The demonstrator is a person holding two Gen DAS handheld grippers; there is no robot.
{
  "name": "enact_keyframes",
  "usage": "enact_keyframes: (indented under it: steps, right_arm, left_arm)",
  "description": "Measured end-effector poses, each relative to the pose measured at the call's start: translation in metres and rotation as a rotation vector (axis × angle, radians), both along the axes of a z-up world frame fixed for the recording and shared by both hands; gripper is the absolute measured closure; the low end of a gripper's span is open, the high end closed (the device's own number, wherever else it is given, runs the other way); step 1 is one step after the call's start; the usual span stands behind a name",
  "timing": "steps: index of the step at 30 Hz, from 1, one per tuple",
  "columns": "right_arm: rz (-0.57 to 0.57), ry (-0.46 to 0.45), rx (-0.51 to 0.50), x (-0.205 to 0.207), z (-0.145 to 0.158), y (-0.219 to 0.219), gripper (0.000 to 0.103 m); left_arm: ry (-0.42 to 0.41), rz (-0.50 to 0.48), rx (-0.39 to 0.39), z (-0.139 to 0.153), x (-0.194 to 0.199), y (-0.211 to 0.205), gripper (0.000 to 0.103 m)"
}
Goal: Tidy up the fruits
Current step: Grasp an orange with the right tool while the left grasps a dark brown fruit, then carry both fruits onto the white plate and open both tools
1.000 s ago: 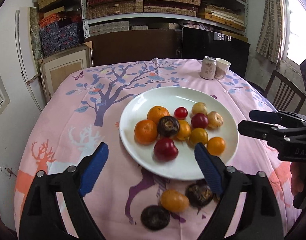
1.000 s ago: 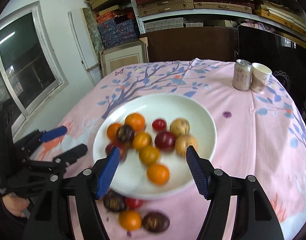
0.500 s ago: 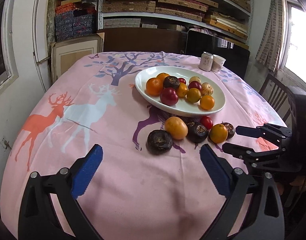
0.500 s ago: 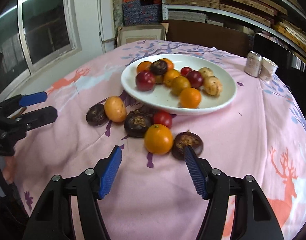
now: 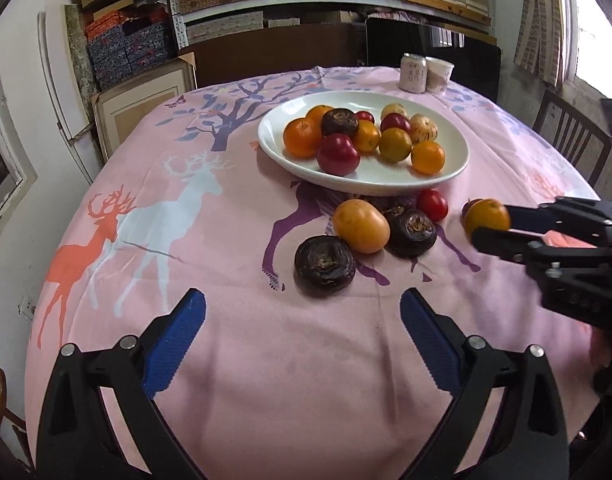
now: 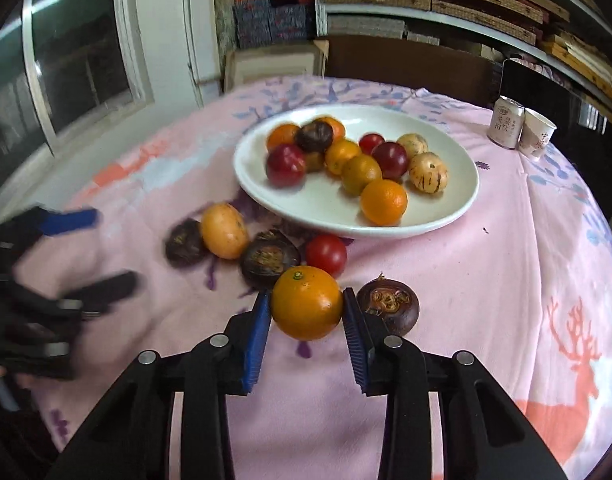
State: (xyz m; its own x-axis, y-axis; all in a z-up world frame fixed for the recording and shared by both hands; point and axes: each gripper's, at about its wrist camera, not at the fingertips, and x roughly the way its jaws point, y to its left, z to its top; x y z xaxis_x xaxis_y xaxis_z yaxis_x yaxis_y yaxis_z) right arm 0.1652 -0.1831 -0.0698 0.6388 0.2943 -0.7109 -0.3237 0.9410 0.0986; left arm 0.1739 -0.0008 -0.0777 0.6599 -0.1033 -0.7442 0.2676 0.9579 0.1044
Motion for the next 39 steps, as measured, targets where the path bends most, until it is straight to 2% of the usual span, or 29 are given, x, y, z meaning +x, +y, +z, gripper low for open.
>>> enact_keyframes:
  steps: [3, 4, 6, 9, 11, 12, 20, 26, 33, 39]
  right_arm:
    - [-0.015, -0.055, 0.106, -0.021, 0.008, -0.02, 0.067]
    - [-0.027, -0.065, 0.127, -0.025, 0.009, -0.026, 0.067]
    - [-0.042, -0.076, 0.166, -0.031, 0.009, -0.036, 0.067]
    - [-0.051, -0.075, 0.173, -0.034, 0.007, -0.041, 0.067]
    - [-0.049, -0.067, 0.182, -0.034, 0.005, -0.044, 0.067]
    - [-0.051, -0.066, 0.187, -0.034, 0.005, -0.045, 0.067]
    - [-0.055, -0.064, 0.201, -0.034, 0.004, -0.048, 0.067]
    - [-0.067, -0.076, 0.191, -0.037, 0.007, -0.051, 0.067]
    - [-0.082, -0.14, 0.17, -0.051, 0.036, -0.047, 0.067]
    - [-0.099, -0.198, 0.154, -0.067, 0.064, -0.052, 0.067]
  left_arm:
    - [0.035, -0.009, 0.066, -0.013, 0.022, -0.011, 0.009]
    - [0.052, -0.008, 0.081, -0.017, 0.031, -0.012, 0.018]
    - [0.095, -0.012, 0.098, -0.025, 0.047, -0.015, 0.029]
    - [0.089, -0.016, 0.111, -0.026, 0.055, -0.019, 0.033]
    - [0.086, -0.046, 0.099, -0.025, 0.053, -0.023, 0.056]
    - [0.086, -0.058, 0.101, -0.026, 0.052, -0.025, 0.062]
    - [0.051, -0.064, 0.04, -0.014, 0.031, -0.015, 0.063]
    - [-0.038, -0.073, -0.021, 0.017, 0.002, -0.006, 0.063]
    - [-0.185, -0.091, -0.078, 0.06, -0.033, -0.018, 0.063]
    - [-0.235, -0.102, -0.111, 0.081, -0.048, -0.03, 0.063]
